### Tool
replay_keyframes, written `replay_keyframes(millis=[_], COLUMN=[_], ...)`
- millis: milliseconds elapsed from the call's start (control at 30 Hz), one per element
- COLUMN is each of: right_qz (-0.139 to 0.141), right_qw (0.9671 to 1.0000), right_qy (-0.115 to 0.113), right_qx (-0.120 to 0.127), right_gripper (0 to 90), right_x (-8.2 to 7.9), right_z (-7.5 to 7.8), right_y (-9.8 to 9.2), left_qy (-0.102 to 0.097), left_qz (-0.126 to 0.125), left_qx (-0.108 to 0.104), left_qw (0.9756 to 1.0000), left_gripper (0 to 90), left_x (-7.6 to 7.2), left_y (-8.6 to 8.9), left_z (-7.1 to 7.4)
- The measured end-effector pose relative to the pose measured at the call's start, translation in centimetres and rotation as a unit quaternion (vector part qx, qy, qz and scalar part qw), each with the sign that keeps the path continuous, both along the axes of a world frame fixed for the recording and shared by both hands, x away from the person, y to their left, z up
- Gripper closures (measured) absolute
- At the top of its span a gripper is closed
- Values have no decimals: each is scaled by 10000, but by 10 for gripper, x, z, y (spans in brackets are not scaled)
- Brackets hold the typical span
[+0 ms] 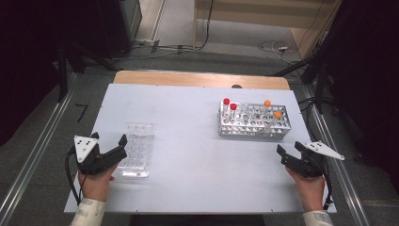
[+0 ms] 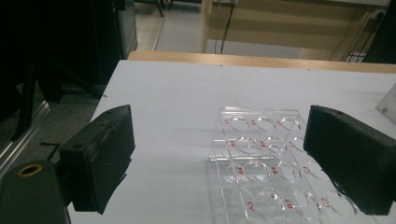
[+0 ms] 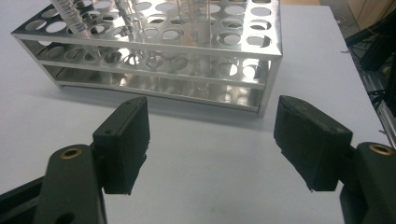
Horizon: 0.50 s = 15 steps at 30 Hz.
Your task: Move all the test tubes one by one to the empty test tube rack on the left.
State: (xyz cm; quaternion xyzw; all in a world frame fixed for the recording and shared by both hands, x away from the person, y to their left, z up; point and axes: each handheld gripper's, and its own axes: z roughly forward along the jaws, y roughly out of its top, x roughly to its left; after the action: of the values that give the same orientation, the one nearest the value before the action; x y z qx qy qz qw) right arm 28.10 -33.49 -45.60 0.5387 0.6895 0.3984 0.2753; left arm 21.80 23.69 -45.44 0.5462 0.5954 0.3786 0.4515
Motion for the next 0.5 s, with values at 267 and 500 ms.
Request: replay_keyframes(millis=[267, 500], right_qz=[12, 51], right_qw=[10000, 9998], right_qy=[-50, -89], right_qx=[-30, -157], right_gripper=[292, 317], right_x=[18, 38], right_z=[3, 6], right_y=[5, 14], left_qy=[-12, -5], left_qz=[49, 88], left_qx=[-69, -84], left_qw=[10000, 9999], left_gripper=[94, 94], left_x=[1, 1], left_y=[1, 2], left_z=[0, 0])
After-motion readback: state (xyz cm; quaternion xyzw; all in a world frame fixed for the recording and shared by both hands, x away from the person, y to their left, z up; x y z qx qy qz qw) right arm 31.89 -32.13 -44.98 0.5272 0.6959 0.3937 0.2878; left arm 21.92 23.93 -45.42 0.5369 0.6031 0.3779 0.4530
